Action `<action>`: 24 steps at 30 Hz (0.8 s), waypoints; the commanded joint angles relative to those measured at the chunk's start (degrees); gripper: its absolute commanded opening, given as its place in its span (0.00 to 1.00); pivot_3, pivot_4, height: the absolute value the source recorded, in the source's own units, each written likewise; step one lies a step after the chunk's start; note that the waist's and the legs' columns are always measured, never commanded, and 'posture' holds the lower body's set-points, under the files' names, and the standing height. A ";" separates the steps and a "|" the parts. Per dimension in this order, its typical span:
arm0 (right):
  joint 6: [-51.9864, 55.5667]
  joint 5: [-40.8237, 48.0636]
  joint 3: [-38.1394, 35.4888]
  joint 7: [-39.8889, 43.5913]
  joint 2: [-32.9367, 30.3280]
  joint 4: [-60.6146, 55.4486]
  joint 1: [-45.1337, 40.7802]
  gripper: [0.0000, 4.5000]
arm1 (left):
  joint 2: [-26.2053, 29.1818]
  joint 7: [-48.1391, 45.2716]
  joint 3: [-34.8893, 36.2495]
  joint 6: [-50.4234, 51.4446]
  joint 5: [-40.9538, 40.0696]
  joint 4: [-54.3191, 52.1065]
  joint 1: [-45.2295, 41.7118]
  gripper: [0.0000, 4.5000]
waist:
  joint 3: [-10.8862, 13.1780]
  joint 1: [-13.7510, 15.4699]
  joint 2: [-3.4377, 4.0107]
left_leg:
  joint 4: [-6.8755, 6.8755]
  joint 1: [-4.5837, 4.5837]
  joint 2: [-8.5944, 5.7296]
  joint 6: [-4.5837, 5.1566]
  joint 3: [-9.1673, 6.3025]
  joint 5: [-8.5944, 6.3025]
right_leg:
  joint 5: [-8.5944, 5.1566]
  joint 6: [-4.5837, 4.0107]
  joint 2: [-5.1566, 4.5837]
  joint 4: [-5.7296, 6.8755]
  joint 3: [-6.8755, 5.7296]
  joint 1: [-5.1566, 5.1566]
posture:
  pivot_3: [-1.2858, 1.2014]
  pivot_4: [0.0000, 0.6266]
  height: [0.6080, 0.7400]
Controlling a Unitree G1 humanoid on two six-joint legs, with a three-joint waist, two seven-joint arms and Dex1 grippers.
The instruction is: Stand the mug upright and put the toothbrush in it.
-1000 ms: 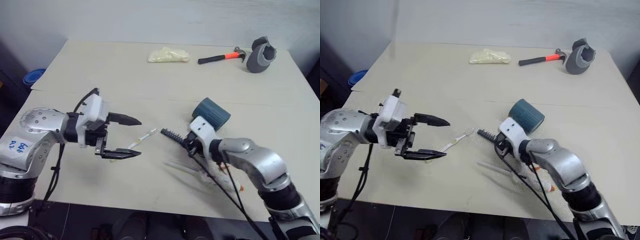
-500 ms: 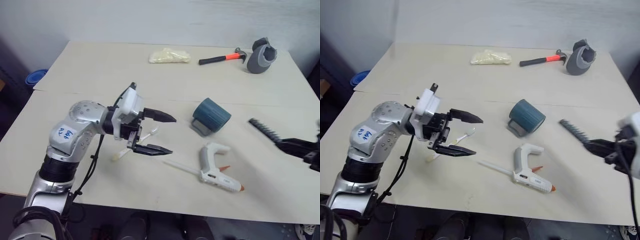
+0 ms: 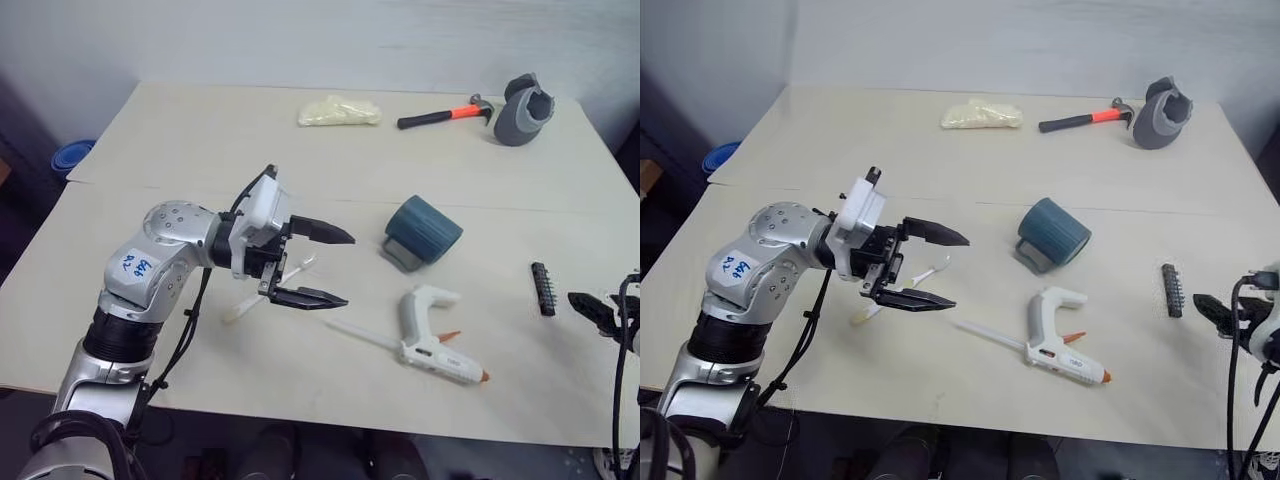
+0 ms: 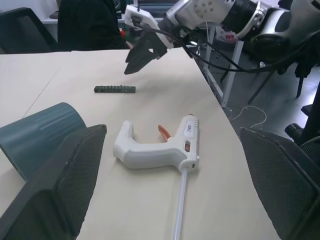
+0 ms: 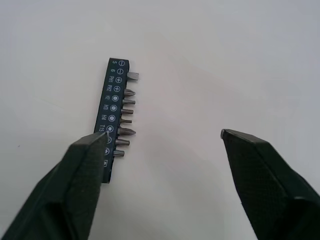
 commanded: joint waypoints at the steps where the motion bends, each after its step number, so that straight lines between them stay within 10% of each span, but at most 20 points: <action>1: 7.82 8.62 1.07 3.22 -3.99 -9.23 -4.24 0.83 | 0.81 0.79 1.88 0.28 -0.83 -2.80 0.42 1.00 | 0.00 -0.41 0.01 | -0.02 0.01 0.02 0.00 0.00 0.00 | 0.00 0.00 0.02 0.00 0.01 0.00 | 0.52 0.24 1.00; 7: 30.56 26.24 3.87 -2.53 6.04 -20.33 -15.11 0.83 | 1.97 1.57 2.55 0.59 -0.81 -4.93 2.44 1.00 | -0.02 -0.08 -0.11 | -0.05 -0.02 0.12 -0.05 -0.18 0.02 | -0.01 -0.03 0.10 -0.07 -0.09 0.02 | 0.52 0.24 1.00; 24: 31.52 36.83 21.56 -29.24 19.94 -21.98 -10.71 0.83 | 3.85 4.68 3.30 3.30 -1.42 -9.74 4.41 1.00 | -0.05 0.52 -0.15 | -0.06 -0.05 0.02 -0.06 -0.21 0.02 | -0.01 -0.03 0.04 -0.06 -0.11 -0.01 | 0.52 0.24 1.00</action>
